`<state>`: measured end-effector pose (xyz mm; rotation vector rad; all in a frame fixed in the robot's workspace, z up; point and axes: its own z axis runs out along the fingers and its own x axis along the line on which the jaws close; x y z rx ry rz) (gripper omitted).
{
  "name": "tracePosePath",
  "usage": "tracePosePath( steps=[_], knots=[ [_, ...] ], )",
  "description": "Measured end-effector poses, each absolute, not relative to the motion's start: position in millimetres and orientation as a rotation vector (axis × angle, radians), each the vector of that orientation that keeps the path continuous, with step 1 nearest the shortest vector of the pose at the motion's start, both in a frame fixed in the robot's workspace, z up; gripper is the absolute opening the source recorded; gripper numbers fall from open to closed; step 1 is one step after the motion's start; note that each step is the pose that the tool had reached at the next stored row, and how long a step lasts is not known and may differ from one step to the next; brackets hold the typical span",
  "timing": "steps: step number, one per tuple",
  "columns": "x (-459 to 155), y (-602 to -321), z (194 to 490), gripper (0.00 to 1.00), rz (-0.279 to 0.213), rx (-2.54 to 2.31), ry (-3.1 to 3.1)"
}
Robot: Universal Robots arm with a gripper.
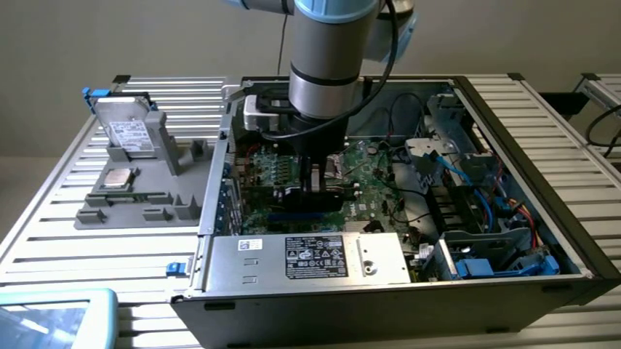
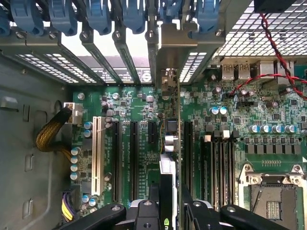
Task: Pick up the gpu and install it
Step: 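Insert the gpu into the slot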
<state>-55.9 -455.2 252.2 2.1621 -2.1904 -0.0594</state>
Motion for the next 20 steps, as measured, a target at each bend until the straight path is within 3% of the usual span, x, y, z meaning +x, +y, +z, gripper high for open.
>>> tracePosePath(
  steps=[20],
  knots=[
    [-56.5, -454.4, 248.8, 0.27, -0.056, 2.160, -2.188]
  ],
)
